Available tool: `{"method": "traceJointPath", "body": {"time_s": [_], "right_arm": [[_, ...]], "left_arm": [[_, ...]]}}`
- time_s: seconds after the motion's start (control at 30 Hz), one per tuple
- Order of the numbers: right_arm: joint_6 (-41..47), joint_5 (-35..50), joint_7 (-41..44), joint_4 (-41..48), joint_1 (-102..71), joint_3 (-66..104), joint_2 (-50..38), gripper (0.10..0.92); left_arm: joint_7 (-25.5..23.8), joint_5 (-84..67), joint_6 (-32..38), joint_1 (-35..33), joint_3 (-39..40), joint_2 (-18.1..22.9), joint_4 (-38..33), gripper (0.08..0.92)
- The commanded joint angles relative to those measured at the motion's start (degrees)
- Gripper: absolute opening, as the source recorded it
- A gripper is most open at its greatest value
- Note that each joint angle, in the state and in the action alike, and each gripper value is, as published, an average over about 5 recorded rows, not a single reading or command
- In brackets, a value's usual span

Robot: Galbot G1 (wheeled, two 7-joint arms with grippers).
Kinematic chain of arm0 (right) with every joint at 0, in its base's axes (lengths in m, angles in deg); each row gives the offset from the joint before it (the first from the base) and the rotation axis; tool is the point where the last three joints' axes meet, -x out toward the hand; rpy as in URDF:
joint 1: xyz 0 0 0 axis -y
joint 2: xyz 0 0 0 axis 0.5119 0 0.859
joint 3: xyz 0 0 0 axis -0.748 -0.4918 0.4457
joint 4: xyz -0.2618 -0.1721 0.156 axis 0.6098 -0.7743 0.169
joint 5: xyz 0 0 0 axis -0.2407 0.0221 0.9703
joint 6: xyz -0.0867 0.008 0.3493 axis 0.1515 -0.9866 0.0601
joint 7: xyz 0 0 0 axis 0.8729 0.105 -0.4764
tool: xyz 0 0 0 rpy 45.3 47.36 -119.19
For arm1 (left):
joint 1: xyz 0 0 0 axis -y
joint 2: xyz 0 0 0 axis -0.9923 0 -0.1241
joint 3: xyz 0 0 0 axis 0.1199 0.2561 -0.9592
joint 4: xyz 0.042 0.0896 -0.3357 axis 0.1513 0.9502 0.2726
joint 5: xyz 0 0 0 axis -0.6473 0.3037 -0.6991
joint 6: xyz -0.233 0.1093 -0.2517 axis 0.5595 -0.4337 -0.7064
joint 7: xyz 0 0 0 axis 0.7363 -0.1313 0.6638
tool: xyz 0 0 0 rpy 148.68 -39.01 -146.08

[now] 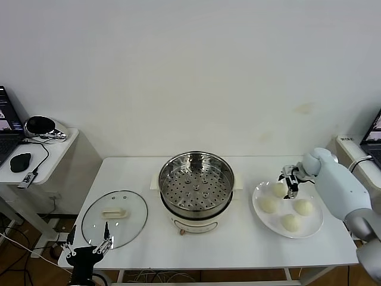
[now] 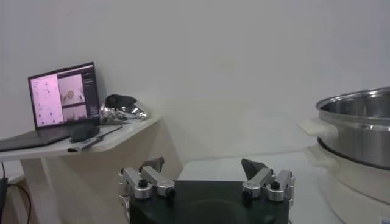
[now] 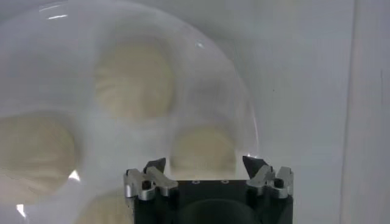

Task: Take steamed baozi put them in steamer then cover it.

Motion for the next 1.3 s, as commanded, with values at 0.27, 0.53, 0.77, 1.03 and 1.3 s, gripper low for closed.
{"method": "traceJointPath", "body": {"time_s": [0.27,0.53,0.77,1.03,1.3], "right_arm": [[-0.6,-2.8,-0.7,4.0,0.8,0.6,2.5,0.616],[1.6,6.2,2.3,-7.6,1.4,-5.5,-4.0,0.564],[6.3,22.6,5.4,-25.4,8.6,-16.1,-14.8,0.571],[5.2,35.5,5.6,-33.7,26.5,-31.7,-17.0,0.577],[2.7,45.4,4.2,-32.7,39.7,-43.8,-5.2,0.585]], "left_arm": [[0.0,0.2,0.3,-0.3,0.0,0.3,-0.1,0.823],[0.0,0.1,0.2,-0.7,-0.1,-0.1,-0.5,0.823],[-0.1,-0.1,0.1,-0.7,0.3,-0.4,-0.7,0.823],[0.0,-1.2,-0.1,-0.1,0.8,-1.1,-1.0,0.823],[-0.2,-2.7,-0.3,0.7,0.2,-2.1,-0.9,0.823]]}}
